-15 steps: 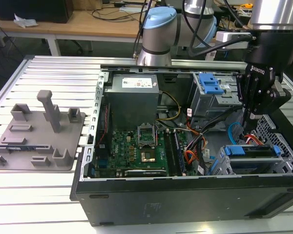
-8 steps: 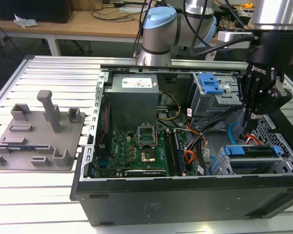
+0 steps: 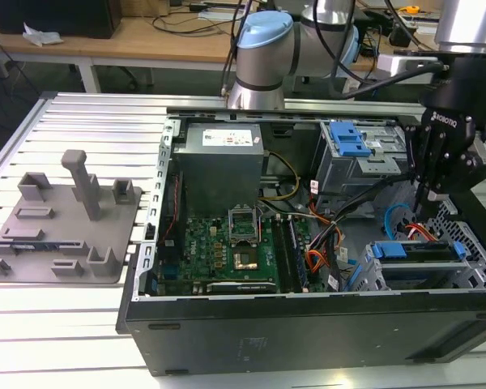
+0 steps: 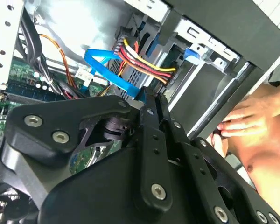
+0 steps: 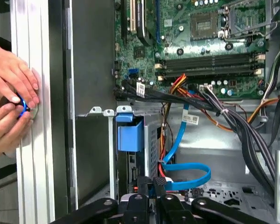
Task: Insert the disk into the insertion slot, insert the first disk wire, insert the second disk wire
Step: 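Insert the second disk wire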
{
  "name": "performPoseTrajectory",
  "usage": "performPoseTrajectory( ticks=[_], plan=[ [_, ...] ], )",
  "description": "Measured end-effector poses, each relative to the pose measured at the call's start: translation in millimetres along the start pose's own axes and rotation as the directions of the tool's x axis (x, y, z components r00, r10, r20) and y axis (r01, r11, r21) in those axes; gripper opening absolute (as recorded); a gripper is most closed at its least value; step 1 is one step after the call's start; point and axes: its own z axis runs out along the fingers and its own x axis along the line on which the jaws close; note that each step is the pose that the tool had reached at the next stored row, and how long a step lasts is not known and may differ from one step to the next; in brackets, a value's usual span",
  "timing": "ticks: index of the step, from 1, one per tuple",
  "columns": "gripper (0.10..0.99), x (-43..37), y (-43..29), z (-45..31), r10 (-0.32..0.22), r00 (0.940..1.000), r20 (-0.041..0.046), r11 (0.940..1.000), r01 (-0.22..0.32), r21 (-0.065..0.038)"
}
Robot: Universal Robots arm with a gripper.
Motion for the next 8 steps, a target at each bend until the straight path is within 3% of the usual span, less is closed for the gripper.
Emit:
performPoseTrajectory(
  ticks=[1,2,3,5,7,8],
  plan=[
    [0.161,1.0,0.0,0.4,0.002,1.0,0.0083,1.0,-0.002,0.006],
    [0.161,3.2,0.5,1.0,0.006,0.999,0.0455,0.9999,-0.006,0.011],
    [0.161,5.0,1.1,1.7,0.006,0.9972,0.0751,0.9999,-0.007,0.01],
    [0.161,9.4,1.9,3.2,0.008,0.9937,0.1117,0.9999,-0.009,0.01],
    [0.161,16.9,2.8,5.7,0.008,0.9916,0.1294,0.9999,-0.009,0.009],
    [0.161,20.0,2.9,6.8,0.008,0.9909,0.1341,0.9999,-0.009,0.009]
  ],
)
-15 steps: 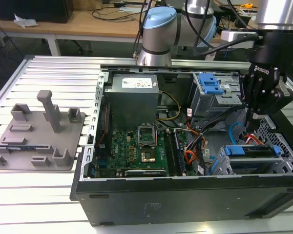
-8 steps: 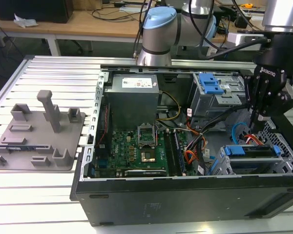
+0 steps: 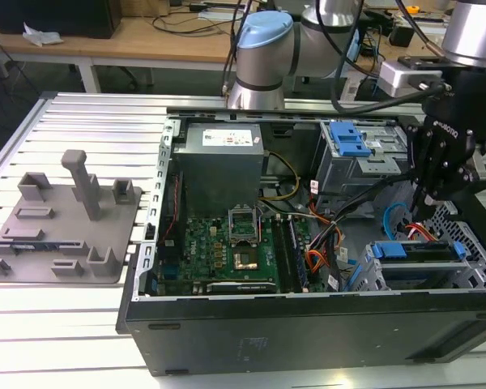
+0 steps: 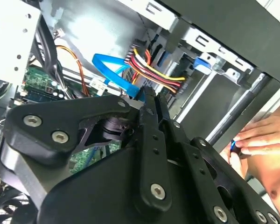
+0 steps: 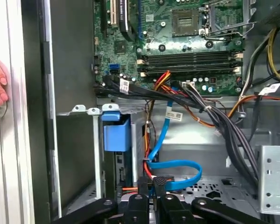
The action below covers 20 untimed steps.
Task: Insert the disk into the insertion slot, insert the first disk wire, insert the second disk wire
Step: 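Insert the second disk wire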
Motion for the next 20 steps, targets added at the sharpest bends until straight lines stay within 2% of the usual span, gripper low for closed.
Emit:
performPoseTrajectory(
  ticks=[1,3,5,7,9,10,12,14,20],
  plan=[
    [0.161,2.9,0.0,0.5,0.0,1.0,0.0052,1.0,0.0,0.0],
    [0.161,9.8,0.0,1.9,0.001,0.9996,0.0268,1.0,-0.001,-0.001],
    [0.161,15.8,-0.1,3.1,0.002,0.9986,0.0531,1.0,-0.002,-0.001],
    [0.161,20.4,-0.2,4.0,0.003,0.9973,0.074,1.0,-0.003,-0.002],
    [0.161,25.9,-0.1,5.1,0.004,0.9958,0.0914,1.0,-0.004,-0.002],
    [0.161,28.4,0.0,5.6,0.004,0.9954,0.0958,1.0,-0.004,-0.003],
    [0.161,38.4,-0.1,7.6,0.005,0.9938,0.1114,1.0,-0.005,-0.003],
    [0.161,41.2,0.0,8.4,0.005,0.9927,0.1208,1.0,-0.005,-0.004],
    [0.161,41.0,2.6,9.9,0.004,0.9927,0.1205,1.0,-0.003,-0.004]
  ],
)
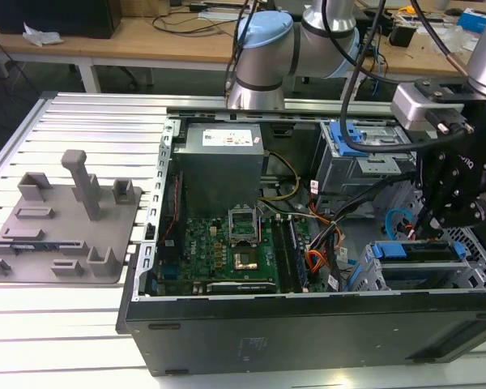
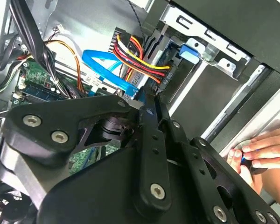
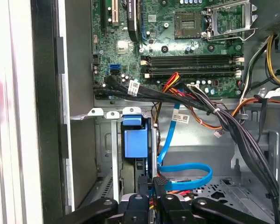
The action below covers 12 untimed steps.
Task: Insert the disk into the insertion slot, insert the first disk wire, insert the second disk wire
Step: 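Insert the second disk wire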
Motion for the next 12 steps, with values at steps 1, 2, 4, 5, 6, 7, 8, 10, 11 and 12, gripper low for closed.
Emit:
performPoseTrajectory(
  ticks=[1,2,4,5,6,7,8,10,11,12],
  plan=[
    [0.161,0.0,0.0,0.1,0.0,1.0,0.0001,1.0,0.0,0.0],
    [0.161,0.0,0.0,0.3,0.0,1.0,0.0005,1.0,0.0,0.0],
    [0.161,2.7,0.0,0.5,0.002,0.9992,0.0409,1.0,-0.002,-0.001],
    [0.161,3.4,0.0,0.6,0.002,0.9987,0.0506,1.0,-0.002,-0.001],
    [0.161,3.8,0.0,0.6,0.002,0.9986,0.0526,1.0,-0.002,-0.001],
    [0.161,4.5,0.0,0.7,0.002,0.9986,0.0526,1.0,-0.002,-0.001],
    [0.161,5.0,-0.1,0.7,0.002,0.9986,0.0526,1.0,-0.002,-0.001],
    [0.161,6.4,-0.4,1.4,0.002,0.9986,0.0537,1.0,-0.002,-0.001],
    [0.161,7.1,-0.6,1.6,0.002,0.9985,0.0549,1.0,-0.002,-0.002],
    [0.161,7.7,-0.8,1.8,0.002,0.9984,0.056,1.0,-0.002,-0.002]
  ],
)
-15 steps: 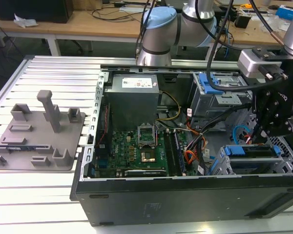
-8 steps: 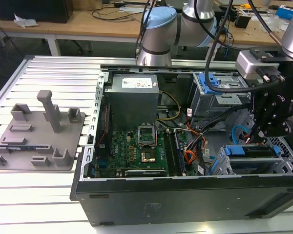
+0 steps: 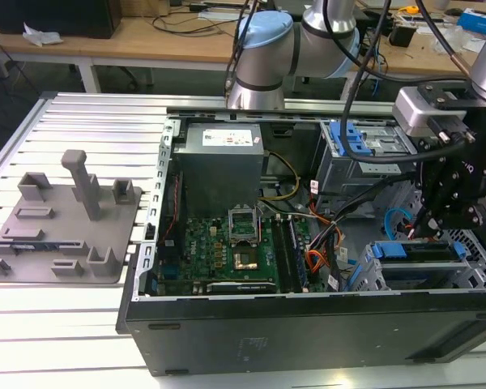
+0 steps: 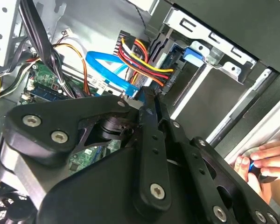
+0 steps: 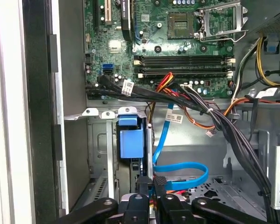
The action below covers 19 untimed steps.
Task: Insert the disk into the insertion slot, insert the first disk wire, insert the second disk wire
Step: 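Insert the second disk wire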
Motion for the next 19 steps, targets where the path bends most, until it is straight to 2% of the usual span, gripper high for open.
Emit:
performPoseTrajectory(
  ticks=[2,6,19],
  plan=[
    [0.161,2.0,-0.5,0.7,0.0,1.0,0.0053,1.0,0.0,-0.001],
    [0.161,4.9,-1.1,1.6,0.0,1.0,0.0093,1.0,0.0,-0.003],
    [0.161,7.1,-2.0,2.8,0.0,1.0,0.0095,1.0,0.0,-0.005]
  ],
)
